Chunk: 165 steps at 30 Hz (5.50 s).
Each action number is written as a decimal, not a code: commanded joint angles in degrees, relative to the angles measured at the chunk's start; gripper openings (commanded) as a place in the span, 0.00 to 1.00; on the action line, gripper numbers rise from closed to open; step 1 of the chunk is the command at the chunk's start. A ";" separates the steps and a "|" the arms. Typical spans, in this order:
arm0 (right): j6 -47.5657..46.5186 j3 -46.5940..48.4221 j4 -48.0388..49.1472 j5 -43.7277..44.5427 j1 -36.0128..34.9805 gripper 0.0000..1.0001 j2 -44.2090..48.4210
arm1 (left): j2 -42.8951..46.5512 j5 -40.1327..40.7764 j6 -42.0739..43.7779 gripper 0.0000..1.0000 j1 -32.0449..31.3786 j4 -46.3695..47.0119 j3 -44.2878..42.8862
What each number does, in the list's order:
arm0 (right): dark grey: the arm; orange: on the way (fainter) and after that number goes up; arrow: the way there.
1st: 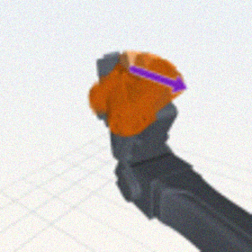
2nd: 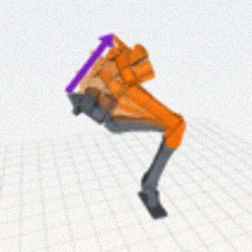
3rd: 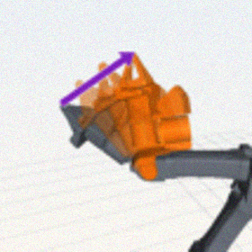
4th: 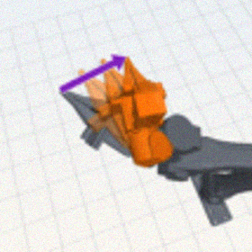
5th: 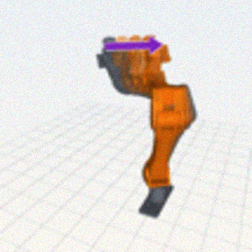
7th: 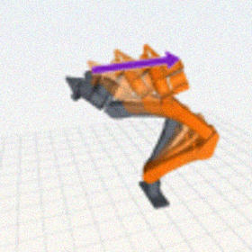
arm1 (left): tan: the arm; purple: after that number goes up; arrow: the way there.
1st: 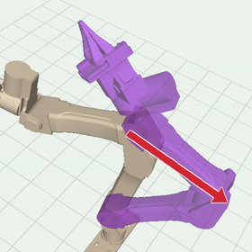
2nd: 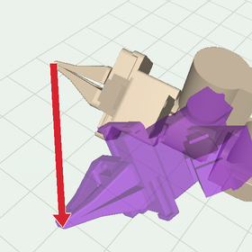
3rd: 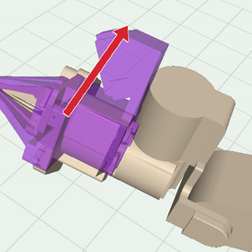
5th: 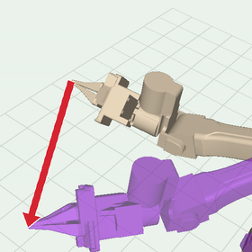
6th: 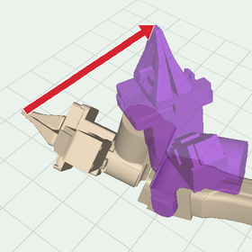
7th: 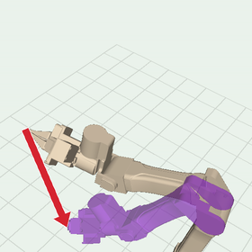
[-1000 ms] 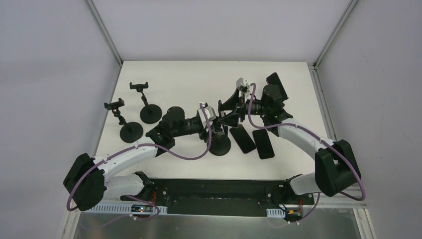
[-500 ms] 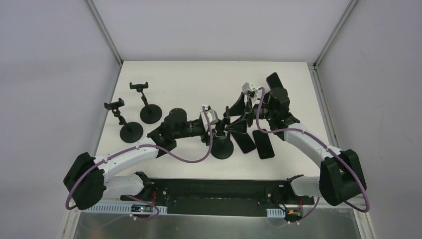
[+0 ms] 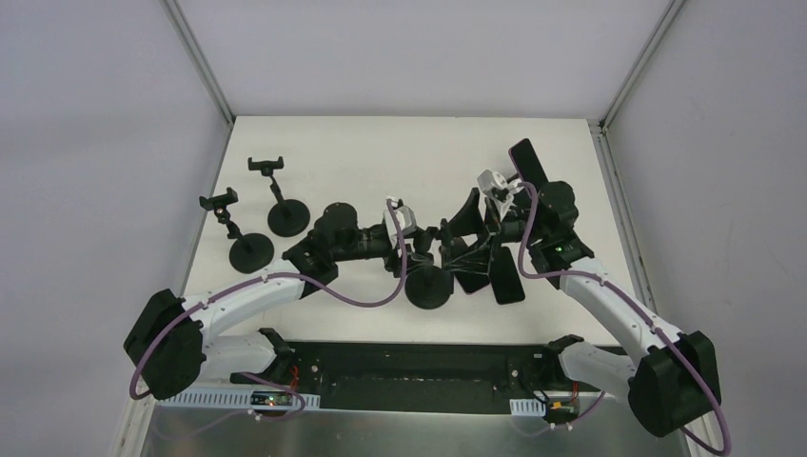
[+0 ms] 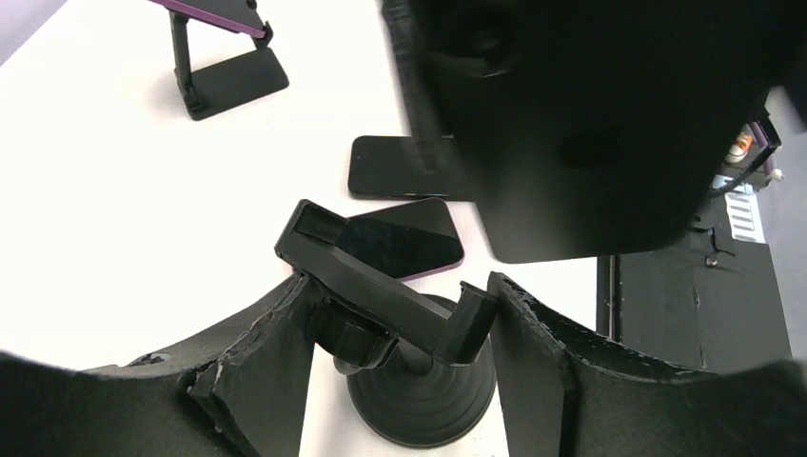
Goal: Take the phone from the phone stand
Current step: Remove the phone from the phone stand, then place the phone at the center of the board, then place the phone stand at the center of the board.
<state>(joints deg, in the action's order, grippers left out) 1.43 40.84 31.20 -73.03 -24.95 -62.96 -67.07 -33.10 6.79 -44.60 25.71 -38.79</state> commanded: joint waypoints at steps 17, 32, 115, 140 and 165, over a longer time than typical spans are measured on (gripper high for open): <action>10.42 3.20 -24.94 58.39 -0.94 0.00 6.50 | 9.79 24.71 5.22 0.00 5.04 -23.59 -6.13; -3.81 34.71 -40.57 80.97 1.54 0.01 -35.73 | 13.70 27.39 5.00 0.00 6.02 -27.77 -6.51; 11.52 45.07 -67.52 66.08 7.80 0.99 -22.22 | -21.23 38.85 -1.30 0.06 28.19 -6.69 -30.92; 11.25 51.30 -72.48 84.17 14.69 0.99 -20.92 | -7.70 41.44 -6.61 0.99 29.39 -9.94 -22.33; -36.50 39.52 -52.38 56.17 25.92 0.99 -29.79 | 26.59 28.85 -15.27 0.99 25.97 -37.23 -0.16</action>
<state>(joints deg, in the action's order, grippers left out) -23.62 82.54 -27.59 -10.98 0.05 -90.61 -41.74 -2.42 -10.85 -18.41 -12.27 -40.36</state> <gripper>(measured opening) 0.993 0.990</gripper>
